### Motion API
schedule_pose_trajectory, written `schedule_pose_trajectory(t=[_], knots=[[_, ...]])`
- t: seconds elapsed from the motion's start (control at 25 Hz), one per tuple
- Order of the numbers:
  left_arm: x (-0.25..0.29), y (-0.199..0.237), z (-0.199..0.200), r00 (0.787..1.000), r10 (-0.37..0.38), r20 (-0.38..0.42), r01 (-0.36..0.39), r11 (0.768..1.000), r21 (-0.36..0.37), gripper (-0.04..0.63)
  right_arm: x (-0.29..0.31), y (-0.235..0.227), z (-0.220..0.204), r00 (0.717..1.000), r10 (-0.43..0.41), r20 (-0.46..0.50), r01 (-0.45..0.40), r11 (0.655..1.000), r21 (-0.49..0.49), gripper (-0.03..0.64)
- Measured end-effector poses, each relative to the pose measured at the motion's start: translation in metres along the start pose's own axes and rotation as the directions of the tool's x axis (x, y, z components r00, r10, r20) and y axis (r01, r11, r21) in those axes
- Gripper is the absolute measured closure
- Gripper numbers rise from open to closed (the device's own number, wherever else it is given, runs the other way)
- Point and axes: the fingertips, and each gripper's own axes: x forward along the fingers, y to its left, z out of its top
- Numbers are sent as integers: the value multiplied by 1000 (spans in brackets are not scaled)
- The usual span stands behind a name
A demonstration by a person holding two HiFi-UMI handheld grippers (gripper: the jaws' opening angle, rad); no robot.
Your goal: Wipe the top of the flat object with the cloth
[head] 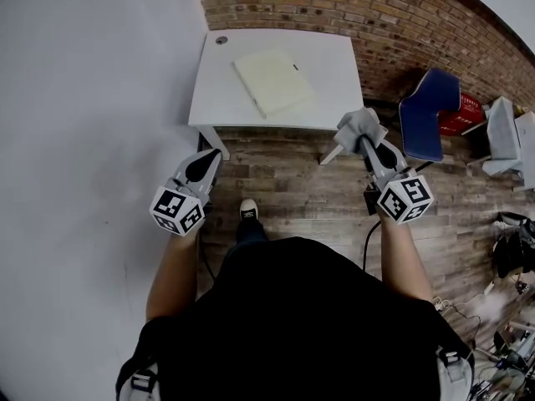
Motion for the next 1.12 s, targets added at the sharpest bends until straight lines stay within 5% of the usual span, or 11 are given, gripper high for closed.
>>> schedule_pose_trajectory(t=[1.12], knots=[[88, 183, 41, 997, -76, -25, 76, 997, -3, 594, 191, -18, 30, 998, -57, -19, 58, 998, 14, 601]])
